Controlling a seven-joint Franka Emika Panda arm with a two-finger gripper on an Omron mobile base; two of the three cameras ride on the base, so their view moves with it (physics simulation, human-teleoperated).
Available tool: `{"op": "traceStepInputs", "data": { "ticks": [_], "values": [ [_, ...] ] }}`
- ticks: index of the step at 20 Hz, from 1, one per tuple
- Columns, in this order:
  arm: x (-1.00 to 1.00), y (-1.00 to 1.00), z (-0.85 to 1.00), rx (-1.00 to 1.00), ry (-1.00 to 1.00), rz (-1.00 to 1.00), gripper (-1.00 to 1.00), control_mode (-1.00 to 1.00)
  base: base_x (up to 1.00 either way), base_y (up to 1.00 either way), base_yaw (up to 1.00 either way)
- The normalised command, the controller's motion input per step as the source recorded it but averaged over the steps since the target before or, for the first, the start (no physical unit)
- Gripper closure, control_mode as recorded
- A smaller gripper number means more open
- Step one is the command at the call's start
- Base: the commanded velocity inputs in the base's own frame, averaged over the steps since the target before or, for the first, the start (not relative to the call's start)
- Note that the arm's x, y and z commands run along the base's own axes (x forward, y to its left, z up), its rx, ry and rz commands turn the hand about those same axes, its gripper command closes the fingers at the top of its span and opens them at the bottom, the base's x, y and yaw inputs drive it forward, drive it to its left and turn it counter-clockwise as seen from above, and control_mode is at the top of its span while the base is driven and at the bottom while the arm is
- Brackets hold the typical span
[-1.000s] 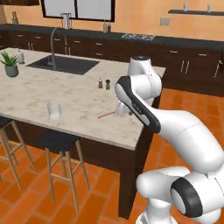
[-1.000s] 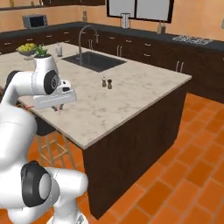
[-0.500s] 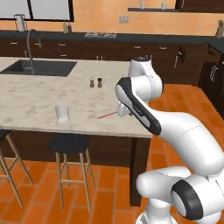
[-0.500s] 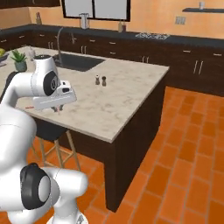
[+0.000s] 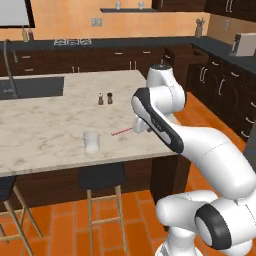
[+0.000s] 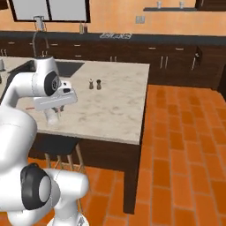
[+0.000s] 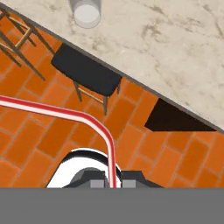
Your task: Take a straw from the drawer in front and place it inside the glass cup on the dining counter.
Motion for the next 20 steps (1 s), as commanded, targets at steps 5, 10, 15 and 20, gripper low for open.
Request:
{"op": "traceStepInputs", "data": {
  "ticks": [5, 10, 15, 20],
  "values": [
    [0.00, 0.00, 0.00, 0.00, 0.00, 0.00, 1.00, 1.00, -0.43, 1.00, -0.41],
    [0.00, 0.00, 0.00, 0.00, 0.00, 0.00, 1.00, 1.00, -0.21, 1.00, -0.29],
    [0.00, 0.00, 0.00, 0.00, 0.00, 0.00, 1.00, 1.00, 0.62, 0.52, -0.16],
    [0.00, 0.00, 0.00, 0.00, 0.00, 0.00, 1.00, 1.00, 0.98, 0.15, -0.12]
  ]
}}
